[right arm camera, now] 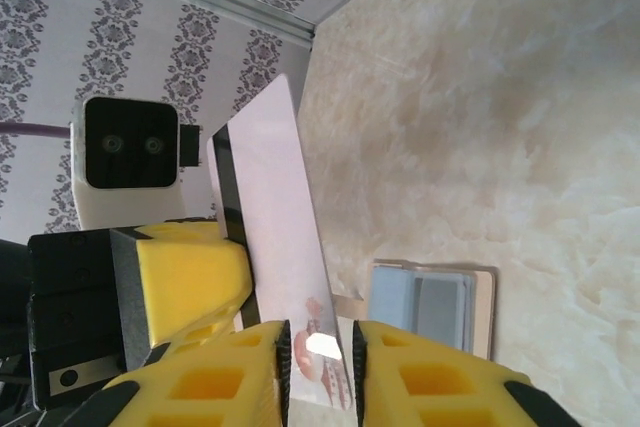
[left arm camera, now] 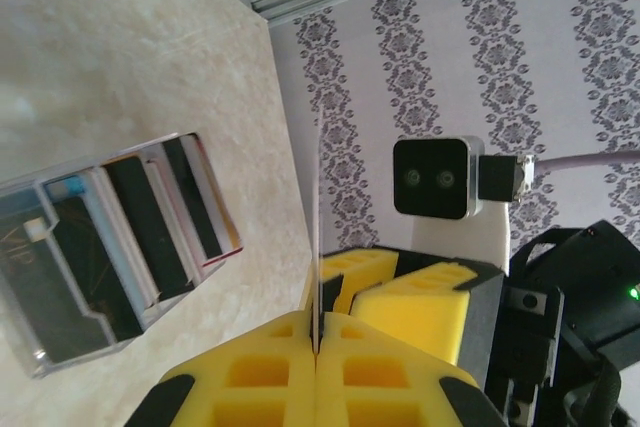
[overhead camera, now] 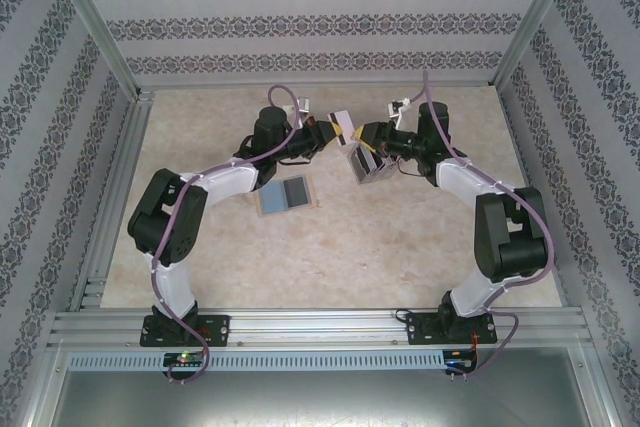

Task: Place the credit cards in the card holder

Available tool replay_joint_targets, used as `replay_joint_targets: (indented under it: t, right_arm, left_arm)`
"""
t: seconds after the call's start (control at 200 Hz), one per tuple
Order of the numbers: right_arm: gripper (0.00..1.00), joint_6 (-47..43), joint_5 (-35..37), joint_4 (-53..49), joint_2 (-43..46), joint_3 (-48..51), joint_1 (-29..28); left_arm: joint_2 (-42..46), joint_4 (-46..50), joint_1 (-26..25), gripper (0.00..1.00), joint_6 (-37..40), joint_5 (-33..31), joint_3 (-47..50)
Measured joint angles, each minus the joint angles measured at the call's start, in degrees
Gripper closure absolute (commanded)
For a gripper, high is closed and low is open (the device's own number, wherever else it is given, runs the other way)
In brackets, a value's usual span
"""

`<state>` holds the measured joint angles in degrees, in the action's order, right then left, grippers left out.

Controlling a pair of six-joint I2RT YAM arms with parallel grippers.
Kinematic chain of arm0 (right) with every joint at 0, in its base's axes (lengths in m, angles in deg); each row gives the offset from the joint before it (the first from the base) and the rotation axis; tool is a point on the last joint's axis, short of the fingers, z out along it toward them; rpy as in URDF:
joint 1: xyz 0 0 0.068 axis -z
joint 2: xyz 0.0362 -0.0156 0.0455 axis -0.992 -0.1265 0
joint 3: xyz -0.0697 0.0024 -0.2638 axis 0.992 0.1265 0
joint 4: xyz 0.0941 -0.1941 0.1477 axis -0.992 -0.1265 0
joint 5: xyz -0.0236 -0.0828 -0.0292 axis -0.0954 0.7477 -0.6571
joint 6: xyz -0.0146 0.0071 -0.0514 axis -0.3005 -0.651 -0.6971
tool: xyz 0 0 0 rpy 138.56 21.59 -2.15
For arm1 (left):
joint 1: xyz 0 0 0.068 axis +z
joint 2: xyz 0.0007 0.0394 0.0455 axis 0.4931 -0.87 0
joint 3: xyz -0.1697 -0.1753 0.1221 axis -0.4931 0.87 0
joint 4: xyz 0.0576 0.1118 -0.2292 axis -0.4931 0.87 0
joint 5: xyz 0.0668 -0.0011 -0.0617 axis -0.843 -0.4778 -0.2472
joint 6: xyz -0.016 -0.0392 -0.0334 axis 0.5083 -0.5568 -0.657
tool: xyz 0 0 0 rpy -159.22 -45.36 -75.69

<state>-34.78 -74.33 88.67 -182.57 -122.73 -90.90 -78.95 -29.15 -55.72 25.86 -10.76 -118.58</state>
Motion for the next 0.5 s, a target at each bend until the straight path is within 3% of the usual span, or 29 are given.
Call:
replay_joint_targets:
  t: [0.225, 0.5]
  right_arm:
    - [0.72, -2.4, 0.2, -2.2, -3.1, 0.0, -1.1]
    - [0.72, -7.0, 2.9, -7.2, -6.2, -0.5, -7.4]
  left_arm:
    - [6.3, 5.9, 4.4, 1.00, 4.0, 1.5, 9.2]
    - [15.2, 15.1, 7.0, 1.00, 9.0, 2.1, 18.6]
